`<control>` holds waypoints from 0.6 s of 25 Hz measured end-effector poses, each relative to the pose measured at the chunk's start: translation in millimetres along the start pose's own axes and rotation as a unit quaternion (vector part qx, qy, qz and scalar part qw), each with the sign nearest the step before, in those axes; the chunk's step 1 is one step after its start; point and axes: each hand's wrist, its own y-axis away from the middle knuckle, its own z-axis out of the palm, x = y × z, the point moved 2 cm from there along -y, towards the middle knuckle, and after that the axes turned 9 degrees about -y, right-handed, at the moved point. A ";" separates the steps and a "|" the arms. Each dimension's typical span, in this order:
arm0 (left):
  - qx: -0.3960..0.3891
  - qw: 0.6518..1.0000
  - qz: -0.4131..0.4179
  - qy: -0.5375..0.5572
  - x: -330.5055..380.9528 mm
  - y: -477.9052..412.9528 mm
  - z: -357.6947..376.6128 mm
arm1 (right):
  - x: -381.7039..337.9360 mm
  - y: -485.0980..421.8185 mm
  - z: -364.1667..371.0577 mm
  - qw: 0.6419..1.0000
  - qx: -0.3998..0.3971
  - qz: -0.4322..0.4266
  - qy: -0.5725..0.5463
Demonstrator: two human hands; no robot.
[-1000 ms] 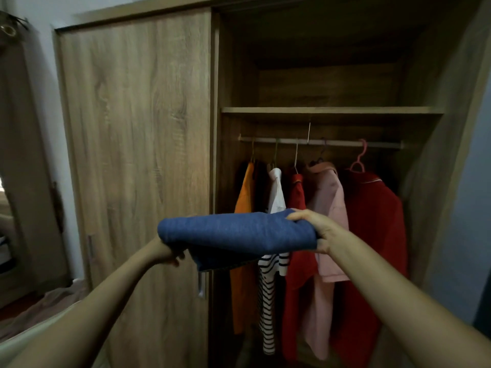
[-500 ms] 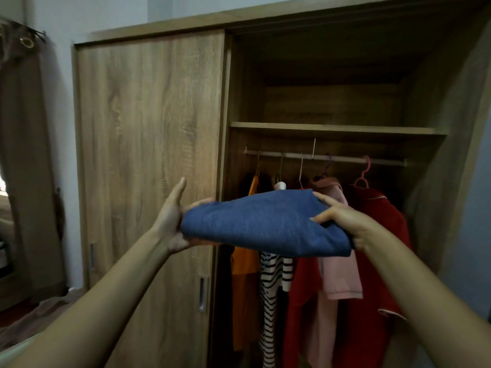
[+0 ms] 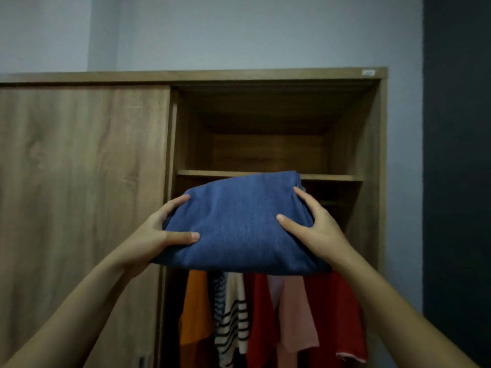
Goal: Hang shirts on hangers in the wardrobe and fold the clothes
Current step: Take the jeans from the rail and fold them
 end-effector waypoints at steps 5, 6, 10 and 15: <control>0.003 0.998 0.064 -0.003 41.1 -86.6 0.0 | -11.1 -71.3 -33.1 0.997 0.037 -0.059 -0.011; -0.001 0.998 0.069 -0.008 46.6 -106.3 0.3 | -9.4 -89.2 -37.7 0.997 0.040 -0.063 -0.008; -0.017 0.998 0.066 0.007 54.7 -194.9 14.4 | 8.7 -171.8 -52.1 0.996 0.062 -0.056 0.008; -0.031 0.995 0.020 -0.088 34.5 -296.3 42.1 | 57.5 -260.1 -56.8 0.994 0.047 -0.003 0.097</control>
